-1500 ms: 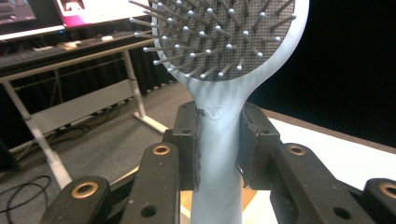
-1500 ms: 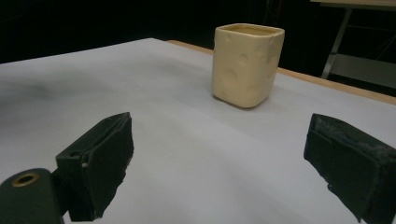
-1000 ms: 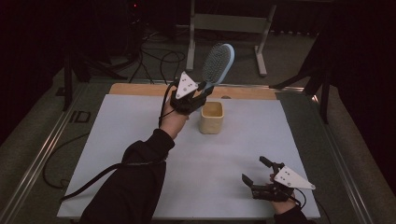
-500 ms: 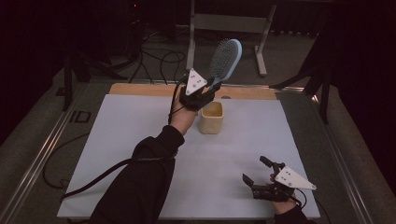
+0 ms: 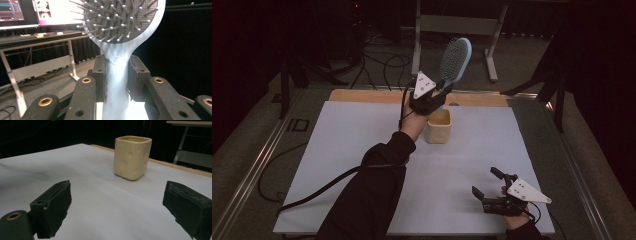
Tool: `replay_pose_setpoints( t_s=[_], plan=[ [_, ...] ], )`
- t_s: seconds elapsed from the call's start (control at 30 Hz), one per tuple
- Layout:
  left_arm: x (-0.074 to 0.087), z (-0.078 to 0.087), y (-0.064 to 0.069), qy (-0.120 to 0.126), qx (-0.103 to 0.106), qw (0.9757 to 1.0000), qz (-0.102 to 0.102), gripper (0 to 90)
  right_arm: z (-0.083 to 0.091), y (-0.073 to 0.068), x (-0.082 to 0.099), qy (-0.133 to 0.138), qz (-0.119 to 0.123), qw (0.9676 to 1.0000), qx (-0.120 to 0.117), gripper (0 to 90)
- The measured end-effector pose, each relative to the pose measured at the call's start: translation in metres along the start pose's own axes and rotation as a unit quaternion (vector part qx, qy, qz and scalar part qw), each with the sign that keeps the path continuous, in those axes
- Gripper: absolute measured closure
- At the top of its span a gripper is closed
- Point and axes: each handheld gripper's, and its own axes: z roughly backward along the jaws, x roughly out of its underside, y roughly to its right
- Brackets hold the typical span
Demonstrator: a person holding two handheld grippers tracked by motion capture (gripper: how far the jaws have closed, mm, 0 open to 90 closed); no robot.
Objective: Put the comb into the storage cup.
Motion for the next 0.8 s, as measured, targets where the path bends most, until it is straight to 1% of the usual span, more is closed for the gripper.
replay_pose_setpoints(
  t_s=[0.1,0.17,0.23,0.27,0.37,0.4,0.53,0.7,0.73,0.8],
  plan=[
    [0.005,-0.004,-0.002,0.0,-0.002,1.0,0.005,71.2,0.0,0.0,0.0,0.002,0.0,1.0,-0.001,8.2],
    [0.009,-0.006,-0.004,0.0,-0.003,0.9999,0.015,71.1,0.0,0.0,0.0,0.001,0.0,1.0,-0.001,8.2],
    [0.011,-0.006,-0.004,0.001,-0.005,0.9999,0.013,71.2,0.0,0.001,0.0,0.002,-0.001,1.0,-0.001,8.2],
    [0.014,-0.008,-0.004,0.003,-0.006,0.9999,0.011,71.2,0.0,0.001,0.0,0.002,-0.001,1.0,-0.001,8.2],
    [0.018,-0.01,-0.005,0.004,-0.006,0.9998,0.018,71.1,0.0,0.001,0.001,0.001,-0.003,1.0,-0.001,8.2],
    [0.02,-0.011,-0.006,0.007,-0.002,0.9997,0.025,71.1,0.0,0.001,0.001,0.002,-0.002,1.0,-0.001,8.2],
    [0.024,-0.012,-0.006,0.006,-0.003,0.9998,0.021,71.1,0.0,0.001,0.001,0.002,-0.002,1.0,-0.003,8.2],
    [0.032,-0.014,-0.006,0.004,-0.004,0.9997,0.024,71.1,0.001,0.001,0.001,0.003,-0.002,1.0,-0.002,8.2],
    [0.033,-0.015,-0.006,0.005,-0.001,0.9995,0.03,71.1,0.001,0.001,0.001,0.003,-0.002,1.0,-0.002,8.2],
    [0.036,-0.015,-0.005,0.002,-0.003,0.9996,0.027,71.1,0.001,0.001,0.001,0.005,-0.003,1.0,-0.002,8.2]
  ],
)
